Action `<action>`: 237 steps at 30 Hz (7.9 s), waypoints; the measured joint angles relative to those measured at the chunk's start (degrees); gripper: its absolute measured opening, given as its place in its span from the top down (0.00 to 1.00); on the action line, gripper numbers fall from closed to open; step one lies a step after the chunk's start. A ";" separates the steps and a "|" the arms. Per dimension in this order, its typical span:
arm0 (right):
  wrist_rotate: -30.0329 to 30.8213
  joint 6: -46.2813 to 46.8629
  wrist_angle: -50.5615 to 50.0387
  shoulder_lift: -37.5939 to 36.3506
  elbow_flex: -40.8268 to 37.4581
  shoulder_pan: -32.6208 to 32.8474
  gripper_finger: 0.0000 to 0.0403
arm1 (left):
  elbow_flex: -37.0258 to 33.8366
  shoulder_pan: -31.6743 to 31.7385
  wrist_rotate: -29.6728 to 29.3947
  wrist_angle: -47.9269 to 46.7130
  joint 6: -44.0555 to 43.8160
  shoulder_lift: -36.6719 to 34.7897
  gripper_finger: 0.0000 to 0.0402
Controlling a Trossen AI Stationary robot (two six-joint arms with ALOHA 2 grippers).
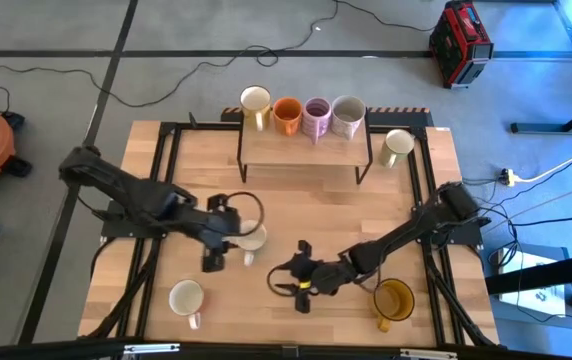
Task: Place coffee mugs
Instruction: Put the white and green mug on the shelf, then put the red mug on the shelf
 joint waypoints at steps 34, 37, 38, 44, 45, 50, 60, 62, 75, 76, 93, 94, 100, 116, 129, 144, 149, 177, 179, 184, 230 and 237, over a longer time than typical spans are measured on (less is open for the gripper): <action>11.09 -2.40 14.75 25.22 18.27 -4.15 0.50 | 0.00 -7.40 -11.14 -1.00 -3.02 -9.96 0.64; 11.07 -2.61 16.97 26.39 18.27 -4.52 0.50 | 0.00 -7.38 -10.62 -0.14 -2.84 -9.96 0.64; 11.08 -3.02 17.69 26.83 18.27 -4.64 0.50 | 0.00 -7.38 -10.60 -0.05 -2.82 -9.96 0.64; 11.07 -4.81 21.14 27.62 18.31 -5.25 0.50 | 0.00 -7.38 -10.56 0.11 -3.02 -9.96 0.64; 11.05 -4.97 21.03 27.64 18.38 -5.25 0.50 | 0.00 -7.38 -10.54 0.15 -3.02 -9.96 0.63; 11.50 -7.53 21.42 27.64 18.40 -5.68 0.50 | 0.00 -7.38 -10.51 0.29 -3.06 -9.96 0.63; 11.12 -9.13 21.19 27.64 18.40 -6.07 0.64 | 0.00 -7.38 -10.89 0.61 -3.02 -9.96 0.63; 11.03 -9.14 21.19 27.64 18.41 -6.12 0.71 | 0.00 -7.38 -10.89 0.61 -3.04 -9.96 0.63; 10.79 -13.16 21.05 27.51 18.57 -5.92 0.96 | 0.00 -7.38 -11.79 0.59 -3.00 -9.96 0.63; 10.87 -13.53 20.97 27.51 18.57 -5.90 0.97 | 0.00 -7.38 -11.88 0.57 -3.00 -9.96 0.63; 6.70 -16.02 15.88 22.20 18.27 -5.92 0.99 | -0.02 -7.38 -10.23 0.54 -3.09 -10.29 0.63; 6.68 -16.13 14.93 21.50 18.27 -5.95 0.99 | -0.02 -7.38 -10.11 0.49 -3.33 -10.51 0.63; 5.04 -19.41 9.72 17.11 18.27 -6.61 0.99 | -0.02 -7.74 -9.94 0.47 -4.10 -13.71 0.63; -11.69 -28.85 -1.35 2.02 18.35 -18.05 0.99 | -0.02 -8.01 -14.06 0.00 -2.66 -21.50 0.63; -23.79 -32.01 -3.45 0.54 18.35 -31.34 0.99 | -0.02 -8.03 -15.76 0.06 -1.03 -21.26 0.63; -32.54 -33.26 -3.02 1.29 18.38 -39.74 0.99 | -0.02 -8.01 -15.95 0.10 -1.03 -21.26 0.63; -34.14 -33.31 -2.23 2.44 18.38 -40.84 0.99 | -0.02 -8.01 -16.89 0.13 -1.03 -21.26 0.63; -34.57 -32.99 -2.34 3.20 18.46 -42.32 0.93 | -0.02 -7.99 -17.33 1.08 -1.03 -21.26 0.63; -34.50 -32.47 -2.52 3.23 18.41 -42.32 0.90 | -0.02 -7.99 -17.33 1.16 -1.03 -21.26 0.63; -32.34 -30.08 -3.04 3.23 18.40 -42.30 0.82 | -0.02 -7.98 -17.36 1.53 -1.01 -21.26 0.63; -22.91 -18.96 -38.59 -13.98 18.44 -27.04 0.65 | 0.00 -8.01 -14.02 1.37 -1.24 -18.31 0.63; -18.11 -12.74 -37.52 -13.82 18.42 -15.71 0.65 | 0.00 -8.13 -9.47 -1.22 -3.57 -14.12 0.63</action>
